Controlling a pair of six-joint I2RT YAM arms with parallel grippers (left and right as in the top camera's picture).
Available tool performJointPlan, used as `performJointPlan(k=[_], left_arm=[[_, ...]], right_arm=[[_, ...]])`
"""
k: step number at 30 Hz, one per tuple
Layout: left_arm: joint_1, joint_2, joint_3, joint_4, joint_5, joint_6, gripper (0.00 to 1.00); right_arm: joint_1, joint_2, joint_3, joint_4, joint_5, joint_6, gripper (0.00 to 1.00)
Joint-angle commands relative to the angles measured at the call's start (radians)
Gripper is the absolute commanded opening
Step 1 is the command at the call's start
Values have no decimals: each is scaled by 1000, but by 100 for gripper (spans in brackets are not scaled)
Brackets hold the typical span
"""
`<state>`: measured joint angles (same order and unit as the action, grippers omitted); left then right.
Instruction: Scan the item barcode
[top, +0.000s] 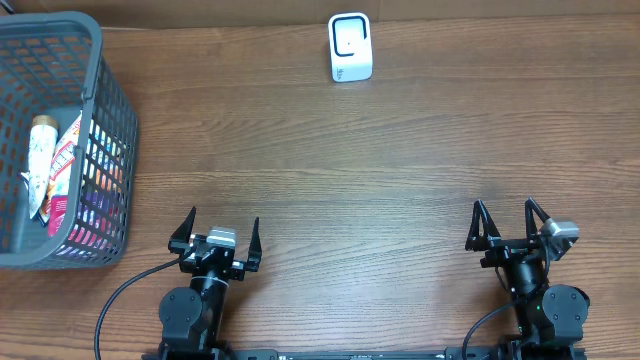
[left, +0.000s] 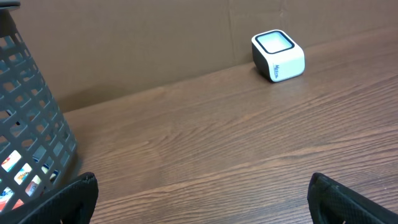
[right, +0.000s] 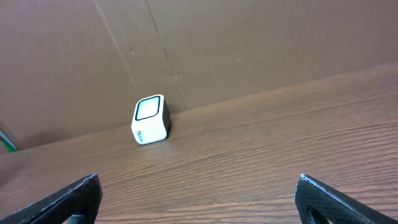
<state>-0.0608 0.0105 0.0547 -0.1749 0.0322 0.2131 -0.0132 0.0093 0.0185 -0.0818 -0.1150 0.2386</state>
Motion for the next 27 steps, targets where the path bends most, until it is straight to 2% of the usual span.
performJointPlan(k=[1, 27], left_arm=[[5, -7, -7, 4, -3, -11, 100], [5, -6, -7, 6, 19, -12, 100]], right_arm=[[-1, -5, -10, 5, 10, -4, 100], [-1, -5, -10, 5, 10, -4, 100]])
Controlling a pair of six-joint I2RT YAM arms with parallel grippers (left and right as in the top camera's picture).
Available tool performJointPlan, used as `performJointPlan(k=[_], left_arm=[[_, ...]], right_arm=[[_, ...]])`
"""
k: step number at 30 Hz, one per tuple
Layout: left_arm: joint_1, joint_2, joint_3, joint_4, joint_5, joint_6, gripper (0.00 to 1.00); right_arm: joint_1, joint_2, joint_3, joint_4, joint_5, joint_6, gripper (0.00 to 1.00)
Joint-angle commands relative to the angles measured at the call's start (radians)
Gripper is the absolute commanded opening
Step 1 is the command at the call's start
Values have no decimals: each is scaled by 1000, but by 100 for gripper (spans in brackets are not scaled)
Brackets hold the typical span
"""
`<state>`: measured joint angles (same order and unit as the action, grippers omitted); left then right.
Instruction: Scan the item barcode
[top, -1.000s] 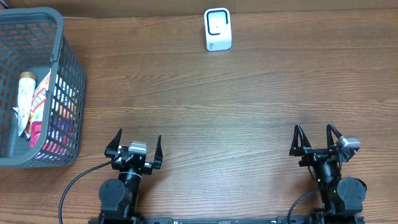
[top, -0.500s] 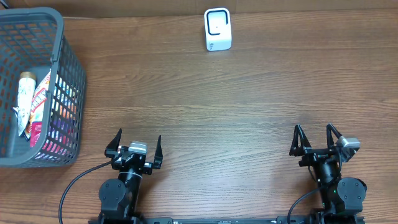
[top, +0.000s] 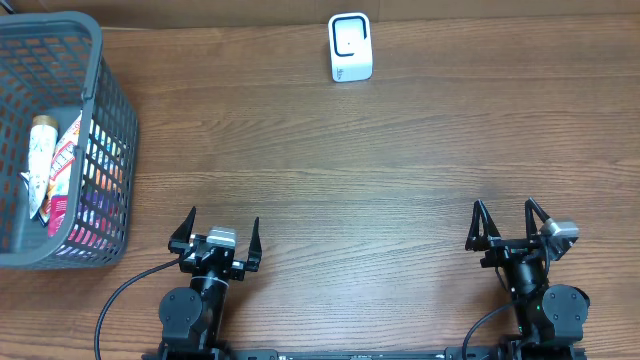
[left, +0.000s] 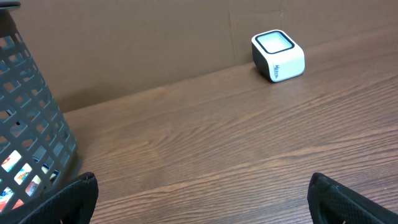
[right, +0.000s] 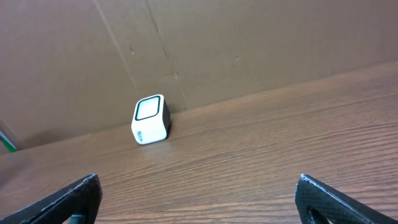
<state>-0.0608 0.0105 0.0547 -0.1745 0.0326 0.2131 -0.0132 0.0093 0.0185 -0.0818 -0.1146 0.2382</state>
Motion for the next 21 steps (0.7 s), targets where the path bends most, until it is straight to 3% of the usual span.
performJointPlan(k=[1, 8, 12, 15, 21], left_arm=[[5, -6, -7, 6, 32, -12, 100], [5, -6, -7, 7, 17, -13, 100], [4, -6, -7, 6, 22, -93, 100], [4, -5, 5, -5, -17, -231, 100], [5, 16, 156, -79, -76, -277, 100]], right_arm=[[-1, -5, -10, 5, 9, -3, 100], [-1, -5, -10, 5, 10, -3, 100], [-1, -4, -10, 5, 9, -3, 100], [-1, -3, -10, 5, 9, -3, 100], [-1, -3, -10, 5, 1, -3, 100]])
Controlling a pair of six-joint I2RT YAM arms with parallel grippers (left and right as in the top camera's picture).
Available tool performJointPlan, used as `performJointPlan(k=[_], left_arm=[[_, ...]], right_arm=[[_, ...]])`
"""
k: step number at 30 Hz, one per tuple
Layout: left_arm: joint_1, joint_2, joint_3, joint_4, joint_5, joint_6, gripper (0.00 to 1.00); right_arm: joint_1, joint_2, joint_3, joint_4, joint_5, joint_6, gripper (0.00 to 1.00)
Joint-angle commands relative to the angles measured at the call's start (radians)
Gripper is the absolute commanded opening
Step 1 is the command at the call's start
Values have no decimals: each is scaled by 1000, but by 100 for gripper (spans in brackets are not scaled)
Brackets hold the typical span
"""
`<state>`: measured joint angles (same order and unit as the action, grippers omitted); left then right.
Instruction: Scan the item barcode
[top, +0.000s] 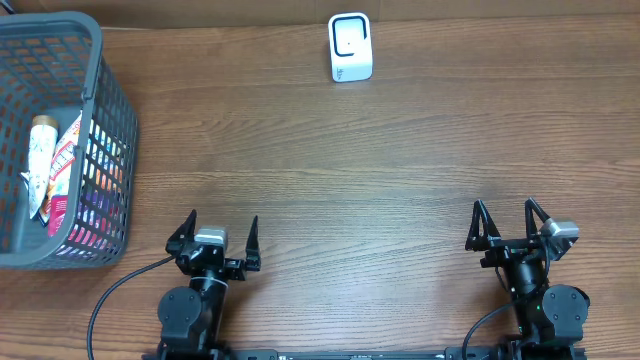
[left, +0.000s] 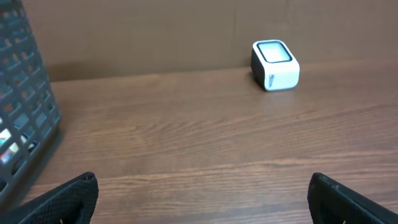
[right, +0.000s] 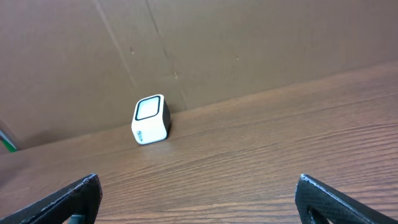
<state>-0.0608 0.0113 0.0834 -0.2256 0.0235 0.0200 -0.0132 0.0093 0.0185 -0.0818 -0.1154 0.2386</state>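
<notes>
The white barcode scanner (top: 350, 47) stands at the table's far edge, also seen as the scanner (left: 275, 64) and the scanner (right: 151, 119) in the wrist views. A tube (top: 41, 150) and colourful packets (top: 62, 165) lie in the grey basket (top: 110, 140) at far left. My left gripper (top: 215, 232) sits open near the front edge, far from both, nothing between its fingers (left: 68, 196). My right gripper (top: 507, 226) is open at the front right, its fingers (right: 323, 196) empty.
A brown cardboard wall (right: 249, 43) backs the table behind the scanner. The basket's wall (left: 25, 106) shows at the left edge of the left wrist view. Bare wood table (top: 350, 180) lies between grippers and scanner.
My left gripper has turned a little: in its view the basket has slid toward the left edge and the table line lies level. The right arm, scanner and basket are unchanged.
At both earlier moments the two grippers rested open near the front edge, items in the basket and the scanner at the back. Nothing changed between them. Now only the left gripper has turned slightly.
</notes>
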Motion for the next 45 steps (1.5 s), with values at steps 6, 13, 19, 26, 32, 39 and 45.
performJointPlan(k=[6, 13, 19, 26, 32, 39, 45], left_arm=[[5, 198, 428, -211, -132, -130, 100], [3, 547, 819, -504, -11, -110, 100], [3, 706, 869, -525, 109, -127, 100], [10, 954, 1151, -659, 122, -102, 100], [42, 1210, 1551, -855, 81, -103, 100], [170, 1366, 1855, -1019, -42, -163, 100], [404, 1369, 1935, -1045, -27, -235, 100]], right_arm=[[-1, -2, -10, 5, -16, 28, 100], [-1, 34, -10, 5, -17, 102, 100], [-1, 68, -10, 10, -73, 140, 100], [-1, 114, -10, 13, -89, 140, 100], [-1, 174, -10, 14, -115, 140, 100], [-1, 258, -10, 17, -122, 140, 100], [-1, 265, -10, 19, -127, 140, 100]])
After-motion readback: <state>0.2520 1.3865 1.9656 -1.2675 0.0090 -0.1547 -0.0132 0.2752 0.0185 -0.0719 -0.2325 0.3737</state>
